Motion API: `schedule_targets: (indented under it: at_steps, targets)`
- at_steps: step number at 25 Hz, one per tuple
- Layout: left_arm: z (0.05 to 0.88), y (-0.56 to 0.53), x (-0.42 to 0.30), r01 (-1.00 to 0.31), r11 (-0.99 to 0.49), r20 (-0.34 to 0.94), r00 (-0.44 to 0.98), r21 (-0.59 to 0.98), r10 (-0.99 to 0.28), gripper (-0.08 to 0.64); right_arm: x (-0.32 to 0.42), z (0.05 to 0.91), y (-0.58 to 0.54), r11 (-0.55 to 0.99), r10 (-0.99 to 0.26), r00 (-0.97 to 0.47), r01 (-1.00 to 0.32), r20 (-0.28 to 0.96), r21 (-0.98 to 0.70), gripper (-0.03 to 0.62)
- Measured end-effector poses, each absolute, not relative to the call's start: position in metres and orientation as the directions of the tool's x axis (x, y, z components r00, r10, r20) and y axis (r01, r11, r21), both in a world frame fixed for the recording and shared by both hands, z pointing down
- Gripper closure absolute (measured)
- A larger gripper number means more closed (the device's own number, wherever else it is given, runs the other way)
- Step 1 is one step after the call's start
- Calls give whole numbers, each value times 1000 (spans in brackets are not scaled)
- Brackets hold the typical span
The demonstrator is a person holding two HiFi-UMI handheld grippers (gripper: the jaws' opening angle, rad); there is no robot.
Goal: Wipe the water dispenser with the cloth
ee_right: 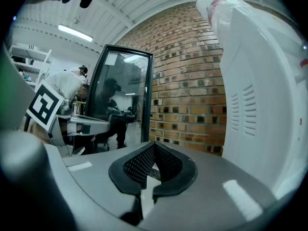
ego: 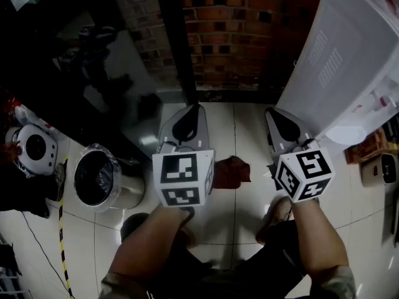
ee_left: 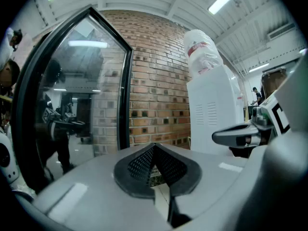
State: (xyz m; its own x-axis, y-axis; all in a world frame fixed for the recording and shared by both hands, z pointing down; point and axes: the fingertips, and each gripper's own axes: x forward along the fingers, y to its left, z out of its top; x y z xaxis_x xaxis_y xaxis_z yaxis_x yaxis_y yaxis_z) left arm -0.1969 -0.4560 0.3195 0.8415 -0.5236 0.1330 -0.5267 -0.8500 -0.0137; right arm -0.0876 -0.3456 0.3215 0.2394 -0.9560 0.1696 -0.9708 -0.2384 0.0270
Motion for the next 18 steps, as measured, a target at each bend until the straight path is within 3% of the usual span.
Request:
schedule_targets:
  at_steps: [8, 14, 18]
  targets:
    - [323, -457, -209, -512, -859, 137, 849, -29, -511, 560, -110, 310, -367, -177, -973, 182, -983, 144, 47, 578]
    - [343, -470, -190, -499, -866, 126, 858, -29, -498, 560, -92, 330, -381, -219, -961, 226, -974, 158, 58, 577]
    - [377, -473, -174, -462, -887, 154, 875, -18, -459, 560, -85, 357, -392, -211, -953, 216, -976, 212, 46, 506]
